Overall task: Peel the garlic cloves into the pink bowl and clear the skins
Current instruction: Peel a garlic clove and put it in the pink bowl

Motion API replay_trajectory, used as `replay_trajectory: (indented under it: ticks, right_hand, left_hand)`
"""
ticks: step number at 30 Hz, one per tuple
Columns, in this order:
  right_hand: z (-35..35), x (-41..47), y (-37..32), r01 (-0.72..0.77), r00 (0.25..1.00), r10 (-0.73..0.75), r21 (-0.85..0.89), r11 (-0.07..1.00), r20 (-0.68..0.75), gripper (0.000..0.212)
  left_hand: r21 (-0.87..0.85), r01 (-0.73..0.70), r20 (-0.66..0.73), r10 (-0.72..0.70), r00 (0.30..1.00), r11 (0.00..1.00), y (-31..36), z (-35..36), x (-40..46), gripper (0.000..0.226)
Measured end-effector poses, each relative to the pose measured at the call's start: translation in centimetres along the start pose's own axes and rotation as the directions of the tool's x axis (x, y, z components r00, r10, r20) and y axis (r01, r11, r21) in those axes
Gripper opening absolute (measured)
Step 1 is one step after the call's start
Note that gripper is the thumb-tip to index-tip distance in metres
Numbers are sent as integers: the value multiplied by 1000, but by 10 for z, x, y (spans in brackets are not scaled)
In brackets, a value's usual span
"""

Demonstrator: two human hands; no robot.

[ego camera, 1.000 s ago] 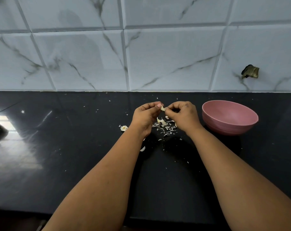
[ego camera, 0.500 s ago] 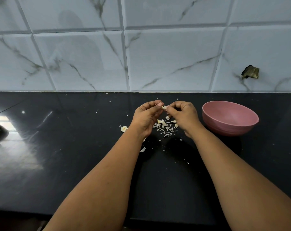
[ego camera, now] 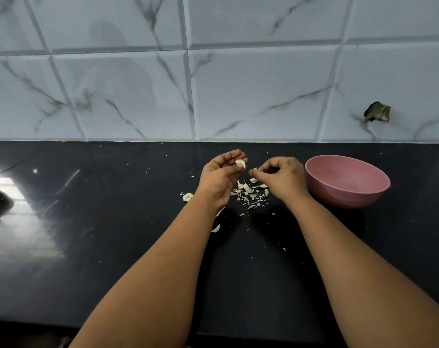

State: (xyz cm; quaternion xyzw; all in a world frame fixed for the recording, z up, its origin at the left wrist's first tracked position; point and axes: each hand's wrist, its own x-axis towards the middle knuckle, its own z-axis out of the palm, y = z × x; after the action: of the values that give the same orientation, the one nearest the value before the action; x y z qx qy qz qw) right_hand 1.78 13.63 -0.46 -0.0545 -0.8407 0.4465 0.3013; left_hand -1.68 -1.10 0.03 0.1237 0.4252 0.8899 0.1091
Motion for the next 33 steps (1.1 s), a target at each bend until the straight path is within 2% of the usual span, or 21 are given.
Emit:
replay_trajectory:
  ticks: [3,7,10,15,18,20,23,25,27,30,33]
  right_hand:
    - [0,0,-4,-9,1000,9,68,998,1,20]
    - [1,0,-4,-37,999,39,-91,995,22,21]
    - [-1,1,-3,-69,997,75,-144,987,35,17]
    - [-3,-1,-5,-60,996,60,-4,998,59,18]
    - [1,-3,-8,-18,999,19,-25,1000,42,29]
    - [2,-3,-11,-57,998,57,-7,998,41,34]
    - [4,1,-14,-183,980,177,66,981,93,26]
    - [4,2,-13,-201,970,199,2,980,137,29]
    - [3,1,-11,-151,976,168,-125,981,140,38]
    - [1,0,-10,-93,994,102,-228,969,31,30]
    - [1,0,-10,-96,995,97,-235,967,-9,25]
  left_hand:
    - [12,-11,9,11,1000,1000,0,0,0,33]
    - [30,-9,3,8,1000,1000,-1,-1,1,33]
    - [45,-11,-7,12,1000,999,-1,-2,2,31]
    - [69,-19,-17,20,1000,997,-2,0,0,24]
    - [136,-26,-24,30,999,990,-3,2,-2,23]
    - [162,-29,-34,35,999,986,-3,2,-2,23]
    - [183,-28,-58,39,998,983,-3,2,-2,21]
    - [210,-26,-65,40,997,977,-4,2,-2,20]
    - [266,-21,-70,41,997,964,-5,3,-2,18]
    - [337,-19,-90,52,995,941,-9,5,-4,18]
    - [472,-57,-76,105,992,880,-13,8,-5,19]
